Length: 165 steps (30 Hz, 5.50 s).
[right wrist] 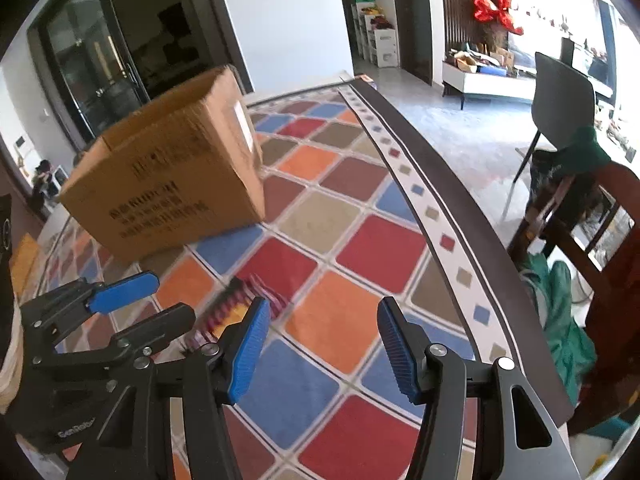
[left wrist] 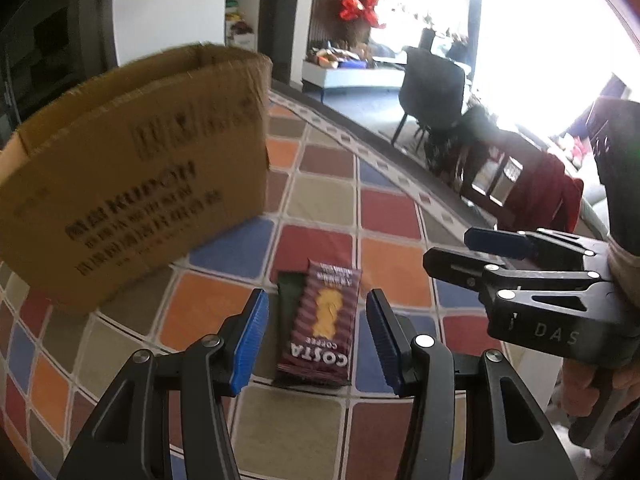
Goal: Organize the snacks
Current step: 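Grasp the brown COSTA biscuit with the left tool while the right grasps the green packet, then carry the COSTA biscuit and green packet over the box with both tools, then open both tools to drop the biscuit and green packet into the box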
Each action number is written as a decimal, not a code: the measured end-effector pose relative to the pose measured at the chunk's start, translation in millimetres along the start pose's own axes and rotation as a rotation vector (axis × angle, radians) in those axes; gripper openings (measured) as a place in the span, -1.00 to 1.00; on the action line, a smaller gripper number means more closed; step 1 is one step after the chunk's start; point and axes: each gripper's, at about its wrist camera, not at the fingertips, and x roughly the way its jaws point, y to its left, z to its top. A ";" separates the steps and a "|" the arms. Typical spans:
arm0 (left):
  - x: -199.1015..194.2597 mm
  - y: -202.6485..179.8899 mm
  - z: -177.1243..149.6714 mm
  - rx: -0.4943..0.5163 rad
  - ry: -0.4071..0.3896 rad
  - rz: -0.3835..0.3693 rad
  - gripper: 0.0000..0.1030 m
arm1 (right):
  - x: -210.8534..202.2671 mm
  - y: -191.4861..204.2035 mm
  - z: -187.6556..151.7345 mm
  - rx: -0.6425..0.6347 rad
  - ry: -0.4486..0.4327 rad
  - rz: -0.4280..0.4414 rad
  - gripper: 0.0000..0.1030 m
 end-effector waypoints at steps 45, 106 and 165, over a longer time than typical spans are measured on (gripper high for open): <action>6.7 21.0 -22.7 -0.027 0.003 0.098 -0.28 | 23.8 6.3 -30.7 0.023 0.102 0.007 0.11; -82.2 91.1 -43.1 -0.302 -0.197 0.263 -0.28 | 17.8 117.3 1.9 -0.166 -0.033 0.097 -0.11; -115.3 126.3 90.0 -0.231 -0.229 0.337 0.20 | -36.7 142.4 133.3 -0.213 -0.265 0.121 -0.20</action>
